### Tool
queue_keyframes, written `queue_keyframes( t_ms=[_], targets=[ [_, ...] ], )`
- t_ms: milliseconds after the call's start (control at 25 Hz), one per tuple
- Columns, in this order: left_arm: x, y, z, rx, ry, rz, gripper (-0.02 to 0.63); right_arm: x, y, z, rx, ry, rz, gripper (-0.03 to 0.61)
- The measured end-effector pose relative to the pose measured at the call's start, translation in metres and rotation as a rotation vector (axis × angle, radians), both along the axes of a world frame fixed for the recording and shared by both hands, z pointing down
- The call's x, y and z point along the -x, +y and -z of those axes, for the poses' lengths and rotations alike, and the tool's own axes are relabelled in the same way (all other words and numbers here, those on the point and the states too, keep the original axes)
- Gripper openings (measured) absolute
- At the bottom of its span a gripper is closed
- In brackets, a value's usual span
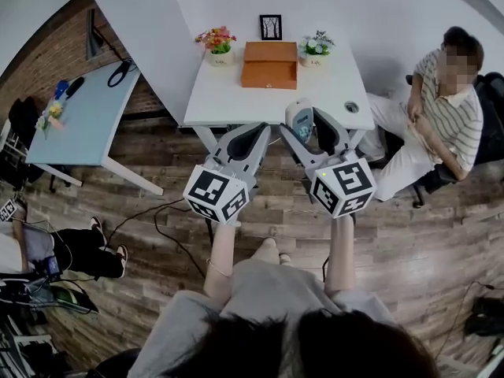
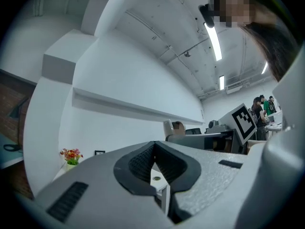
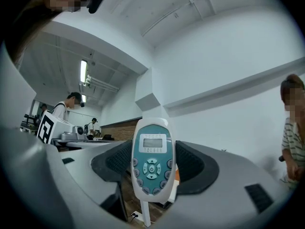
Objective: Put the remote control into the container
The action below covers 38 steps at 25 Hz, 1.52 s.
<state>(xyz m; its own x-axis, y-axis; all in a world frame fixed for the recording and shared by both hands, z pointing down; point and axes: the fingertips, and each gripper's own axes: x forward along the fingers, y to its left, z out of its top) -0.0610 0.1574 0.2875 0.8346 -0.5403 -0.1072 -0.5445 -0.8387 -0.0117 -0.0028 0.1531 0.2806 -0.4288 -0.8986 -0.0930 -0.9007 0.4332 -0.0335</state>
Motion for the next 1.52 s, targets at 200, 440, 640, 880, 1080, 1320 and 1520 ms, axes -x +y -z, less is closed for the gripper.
queue_keyframes(
  t_ms=[200,440,640,880,1080,1320,1520],
  targets=[
    [0.001,-0.022,0.001,-0.008,0.002,0.018,0.003,0.0,-0.024,0.0,-0.004,-0.001,0.018,0.282],
    [-0.009,-0.066,0.004,-0.02,0.014,-0.006,0.003,-0.007,-0.066,0.005,-0.015,0.04,0.019,0.282],
    [-0.02,-0.115,0.008,-0.011,0.024,-0.038,0.003,-0.016,-0.112,0.008,-0.002,0.062,-0.001,0.282],
    [-0.031,-0.146,0.0,-0.002,0.019,-0.077,0.003,-0.025,-0.143,-0.001,0.012,0.078,-0.018,0.282],
    [-0.033,-0.172,-0.005,0.002,0.018,-0.096,0.003,-0.027,-0.169,-0.008,0.022,0.084,-0.024,0.282],
    [-0.031,-0.19,-0.011,0.006,0.01,-0.103,0.003,-0.026,-0.187,-0.019,0.04,0.075,-0.024,0.282],
    [-0.031,-0.205,-0.019,0.033,0.007,-0.093,0.003,-0.026,-0.205,-0.029,0.072,0.079,-0.011,0.282]
  ],
)
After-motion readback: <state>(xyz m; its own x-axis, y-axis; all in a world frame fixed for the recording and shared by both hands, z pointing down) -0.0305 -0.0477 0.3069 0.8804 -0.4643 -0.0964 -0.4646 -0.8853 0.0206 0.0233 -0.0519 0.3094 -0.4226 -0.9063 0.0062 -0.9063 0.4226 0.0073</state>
